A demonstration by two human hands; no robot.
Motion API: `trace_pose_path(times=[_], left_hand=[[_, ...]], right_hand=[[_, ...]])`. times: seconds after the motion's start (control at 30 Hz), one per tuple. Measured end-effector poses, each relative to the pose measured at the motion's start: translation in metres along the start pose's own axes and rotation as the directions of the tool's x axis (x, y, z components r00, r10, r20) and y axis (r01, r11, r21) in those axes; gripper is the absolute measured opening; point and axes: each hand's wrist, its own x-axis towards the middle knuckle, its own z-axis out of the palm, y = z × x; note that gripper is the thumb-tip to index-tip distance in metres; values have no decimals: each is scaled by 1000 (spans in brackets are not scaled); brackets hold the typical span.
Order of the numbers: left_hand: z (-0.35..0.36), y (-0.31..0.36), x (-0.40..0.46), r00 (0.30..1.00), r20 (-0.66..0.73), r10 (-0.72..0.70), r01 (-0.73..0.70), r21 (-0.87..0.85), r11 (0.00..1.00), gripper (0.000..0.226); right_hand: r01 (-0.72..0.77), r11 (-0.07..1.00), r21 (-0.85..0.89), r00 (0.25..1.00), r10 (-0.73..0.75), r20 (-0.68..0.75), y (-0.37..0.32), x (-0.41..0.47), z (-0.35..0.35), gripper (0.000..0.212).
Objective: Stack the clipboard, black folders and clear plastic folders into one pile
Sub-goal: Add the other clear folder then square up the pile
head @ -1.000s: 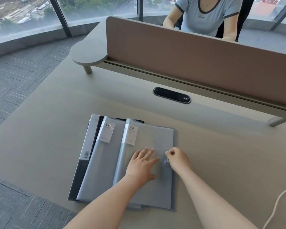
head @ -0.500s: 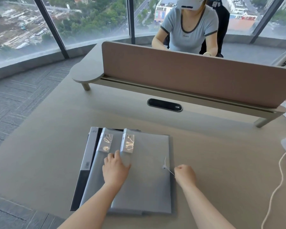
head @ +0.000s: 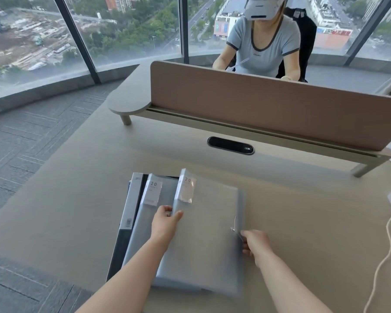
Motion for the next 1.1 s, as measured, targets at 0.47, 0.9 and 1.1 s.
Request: trace_pose_path(times=[0.47, 0.9, 1.1], left_hand=[[-72, -22, 3, 965, -226, 136, -80, 238, 968, 29], [-79, -32, 18, 981, -193, 27, 10, 190, 982, 43], [-87, -23, 26, 991, -108, -82, 87, 51, 995, 42]], right_hand=[[141, 976, -167, 989, -132, 62, -12, -31, 75, 19], [107, 961, -256, 994, -102, 33, -17, -33, 90, 28], [103, 982, -156, 995, -100, 31, -21, -39, 93, 36]])
